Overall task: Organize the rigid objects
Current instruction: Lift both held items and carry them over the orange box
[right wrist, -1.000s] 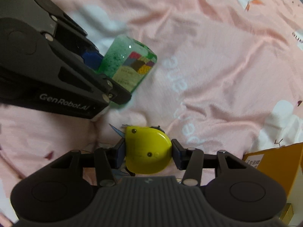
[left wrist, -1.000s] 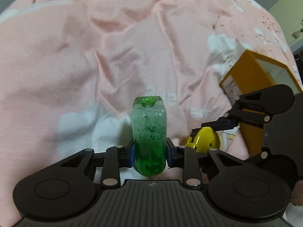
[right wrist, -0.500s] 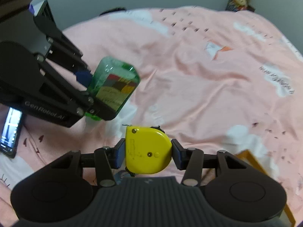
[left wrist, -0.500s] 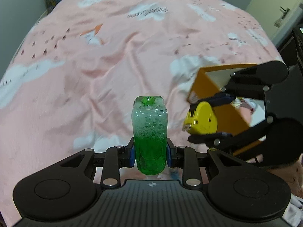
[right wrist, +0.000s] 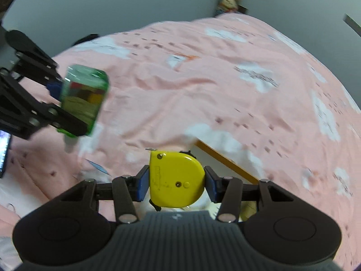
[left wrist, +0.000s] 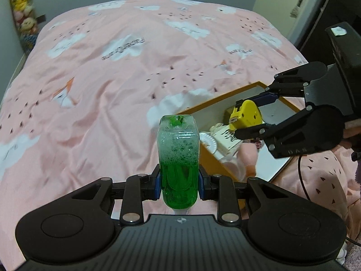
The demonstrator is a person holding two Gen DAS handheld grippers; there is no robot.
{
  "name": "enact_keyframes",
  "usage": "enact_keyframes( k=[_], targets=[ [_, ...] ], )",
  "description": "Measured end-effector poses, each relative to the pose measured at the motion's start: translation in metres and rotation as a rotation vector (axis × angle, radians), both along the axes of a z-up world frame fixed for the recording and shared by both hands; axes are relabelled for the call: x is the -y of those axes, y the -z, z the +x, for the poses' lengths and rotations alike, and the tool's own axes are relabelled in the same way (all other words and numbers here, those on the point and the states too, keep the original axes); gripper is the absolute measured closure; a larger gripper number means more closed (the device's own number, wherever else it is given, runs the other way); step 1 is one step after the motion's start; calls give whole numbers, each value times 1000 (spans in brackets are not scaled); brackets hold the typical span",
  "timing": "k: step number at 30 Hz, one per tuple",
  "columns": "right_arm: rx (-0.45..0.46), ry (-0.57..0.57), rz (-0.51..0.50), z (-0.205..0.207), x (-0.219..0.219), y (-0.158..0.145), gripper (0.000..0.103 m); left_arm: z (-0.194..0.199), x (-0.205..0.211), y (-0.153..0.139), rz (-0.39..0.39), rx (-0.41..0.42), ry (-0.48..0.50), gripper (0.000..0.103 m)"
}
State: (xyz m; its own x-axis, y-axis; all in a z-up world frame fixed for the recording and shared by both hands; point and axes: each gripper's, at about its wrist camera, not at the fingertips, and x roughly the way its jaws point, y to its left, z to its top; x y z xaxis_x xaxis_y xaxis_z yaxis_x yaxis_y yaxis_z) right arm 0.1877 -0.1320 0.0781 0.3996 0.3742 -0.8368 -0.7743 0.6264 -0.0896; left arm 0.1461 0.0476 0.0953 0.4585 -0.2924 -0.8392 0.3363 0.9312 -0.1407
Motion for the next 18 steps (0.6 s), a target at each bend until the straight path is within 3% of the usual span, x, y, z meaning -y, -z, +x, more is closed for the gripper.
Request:
enact_keyframes(
  k=[4,11,18],
  targets=[
    [-21,72,-33,14,32,15,53,13,24,2,-5,2,52,70],
    [-72,197,-88,38,82,38,53,43,73,13,-91,-14,145,70],
    [-153,255,-159,65,116,74,53,73,113,44,-152,-85,180,70]
  ],
)
